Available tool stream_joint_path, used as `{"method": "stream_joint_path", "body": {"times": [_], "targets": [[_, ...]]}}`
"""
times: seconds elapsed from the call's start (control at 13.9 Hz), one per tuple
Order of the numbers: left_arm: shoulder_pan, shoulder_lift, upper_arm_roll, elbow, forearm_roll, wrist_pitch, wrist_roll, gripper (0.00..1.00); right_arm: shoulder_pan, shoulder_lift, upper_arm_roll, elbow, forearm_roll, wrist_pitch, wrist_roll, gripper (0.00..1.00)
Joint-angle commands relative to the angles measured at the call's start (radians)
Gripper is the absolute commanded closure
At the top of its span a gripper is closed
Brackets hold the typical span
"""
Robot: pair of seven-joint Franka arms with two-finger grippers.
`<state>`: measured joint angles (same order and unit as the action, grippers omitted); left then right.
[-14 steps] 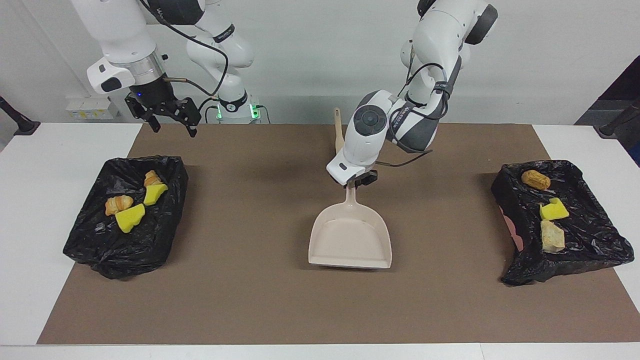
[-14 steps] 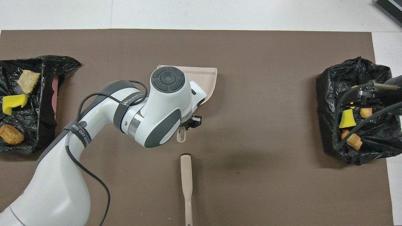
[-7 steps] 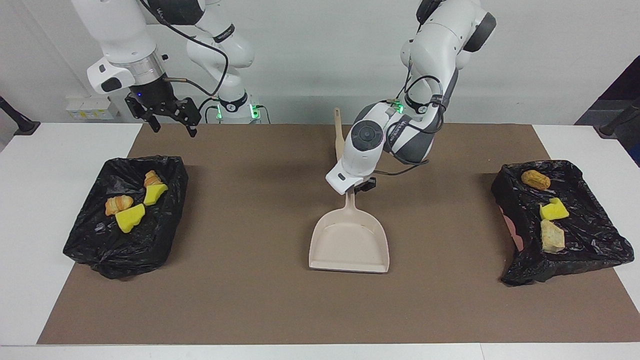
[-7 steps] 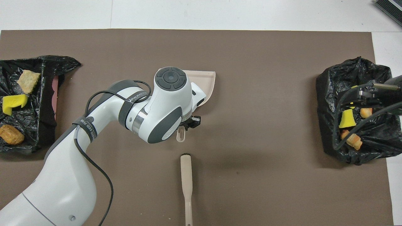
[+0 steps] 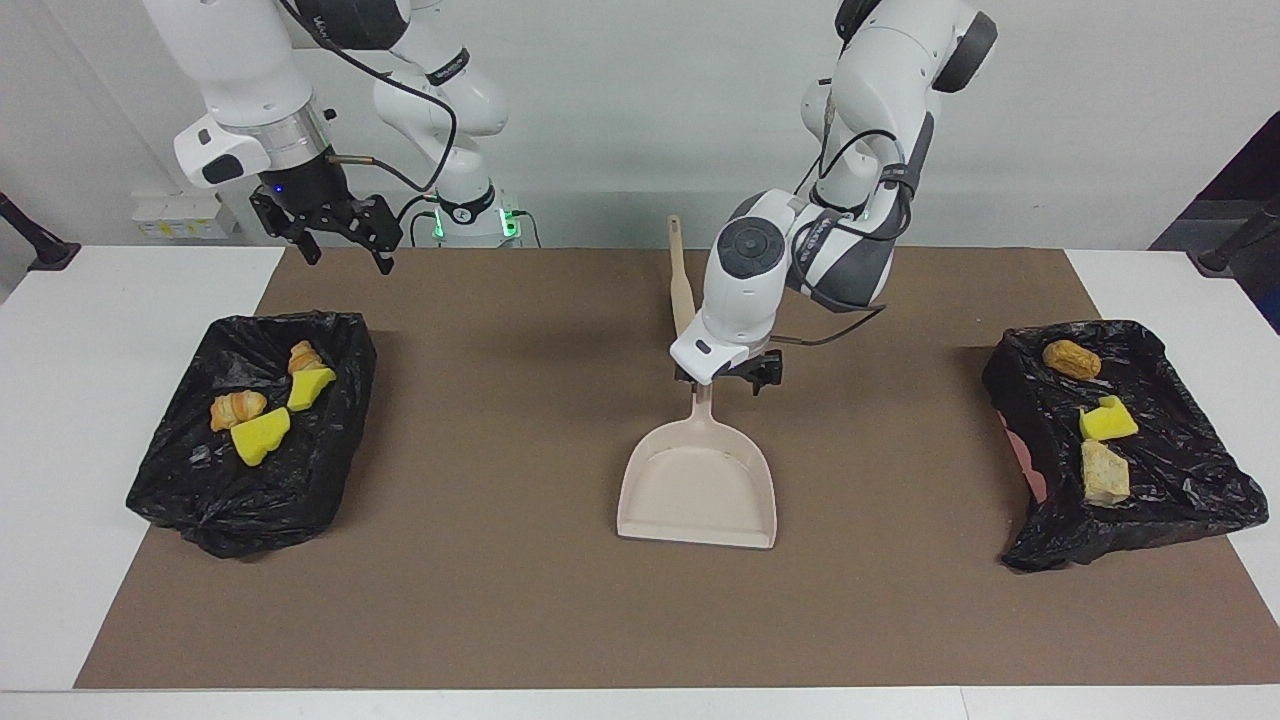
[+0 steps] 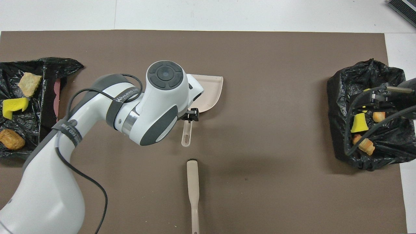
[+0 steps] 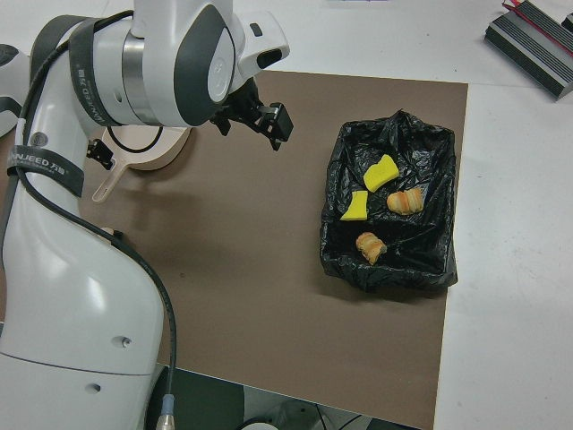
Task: Sweep and dump trash in bin
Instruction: 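Lower the dustpan onto the table and open the left gripper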
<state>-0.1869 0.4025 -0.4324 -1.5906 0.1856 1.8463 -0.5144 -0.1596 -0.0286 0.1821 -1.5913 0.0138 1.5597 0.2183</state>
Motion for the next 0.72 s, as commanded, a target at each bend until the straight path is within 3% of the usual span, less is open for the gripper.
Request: {"method": "stream_joint_path", "body": {"times": [0.0, 0.43, 0.65], "targets": [[-0.003, -0.128, 0.073, -0.031, 0.005, -0.07, 0.101, 0.0, -0.009, -0.022, 0.002, -0.018, 0.018, -0.015, 0.007, 0.0], [-0.011, -0.353, 0.309, -0.019, -0.141, -0.197, 0.431, 0.0, -0.009, -0.022, 0.002, -0.018, 0.02, -0.015, 0.007, 0.0], [0.0, -0.444, 0.395, -0.012, -0.146, -0.252, 0.575, 0.0, -0.009, -0.022, 0.002, -0.018, 0.02, -0.015, 0.007, 0.0]]}}
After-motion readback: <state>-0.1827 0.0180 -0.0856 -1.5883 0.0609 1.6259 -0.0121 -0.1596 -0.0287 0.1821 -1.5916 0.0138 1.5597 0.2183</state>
